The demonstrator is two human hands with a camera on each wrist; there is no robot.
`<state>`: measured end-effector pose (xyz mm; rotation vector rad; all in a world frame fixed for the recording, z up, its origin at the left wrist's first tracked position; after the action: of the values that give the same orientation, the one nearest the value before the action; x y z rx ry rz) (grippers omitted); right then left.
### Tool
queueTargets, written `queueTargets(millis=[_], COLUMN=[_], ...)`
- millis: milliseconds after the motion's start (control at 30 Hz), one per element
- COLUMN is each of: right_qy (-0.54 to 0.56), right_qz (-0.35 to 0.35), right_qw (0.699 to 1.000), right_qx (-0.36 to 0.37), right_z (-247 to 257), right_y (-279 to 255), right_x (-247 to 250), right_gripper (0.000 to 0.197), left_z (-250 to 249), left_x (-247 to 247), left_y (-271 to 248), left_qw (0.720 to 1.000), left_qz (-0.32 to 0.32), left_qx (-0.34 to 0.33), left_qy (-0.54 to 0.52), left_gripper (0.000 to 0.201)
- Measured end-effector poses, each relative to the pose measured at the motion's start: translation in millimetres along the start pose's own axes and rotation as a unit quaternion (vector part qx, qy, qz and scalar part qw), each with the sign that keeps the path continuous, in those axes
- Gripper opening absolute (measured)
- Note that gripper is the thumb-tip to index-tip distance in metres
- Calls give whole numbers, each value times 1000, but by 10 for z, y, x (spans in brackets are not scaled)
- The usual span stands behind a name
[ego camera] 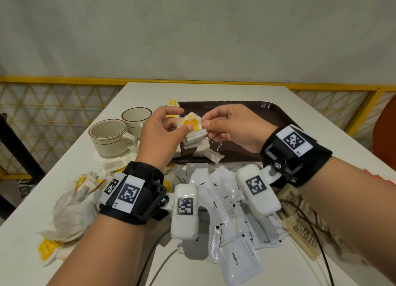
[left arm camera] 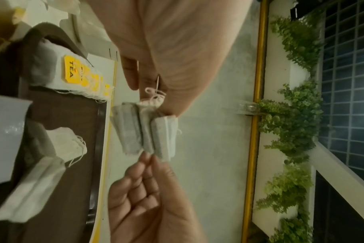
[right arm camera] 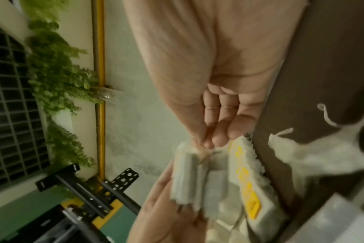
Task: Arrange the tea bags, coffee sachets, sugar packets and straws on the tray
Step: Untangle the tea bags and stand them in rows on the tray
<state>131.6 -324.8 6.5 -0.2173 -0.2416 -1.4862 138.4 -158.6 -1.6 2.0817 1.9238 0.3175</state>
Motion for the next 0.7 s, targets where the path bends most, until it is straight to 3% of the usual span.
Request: queueTargets(millis=[67, 133, 200, 367, 700], right_qy=[-99, -264, -361, -461, -484], right_qz=[14, 64, 114, 166, 246], right_qw=[994, 959, 918, 865, 835], right_qx=[-38, -83, -116, -105, -93], right_z=[-80, -207, -343, -434, -449], right_y=[83, 153, 215, 343, 418], right_x=[84, 135, 129, 4, 29], right_gripper=[10, 11, 16, 34, 39], left_z=[18, 17, 15, 33, 61], left_x=[126, 217, 255, 238, 235], left_y=[47, 76, 89, 95, 98], left_qw=[999, 997, 996, 997, 997], left_qz=[-46, -74, -83, -77, -74], left_qx=[-6, -8, -7, -9, -16], left_qy=[-4, -9, -13, -4, 9], left_gripper=[27, 26, 25, 25, 25])
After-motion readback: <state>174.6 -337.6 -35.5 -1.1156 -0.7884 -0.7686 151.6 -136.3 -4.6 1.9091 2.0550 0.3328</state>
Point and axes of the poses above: each hand's wrist, its own y-axis towards the middle knuckle, its own x-axis out of the back of the hand, z = x × y, the point moved 6 cm from there along y, towards the middle knuckle, and after that the axes turned 5 degrees about -y, right-handed, at the moved point
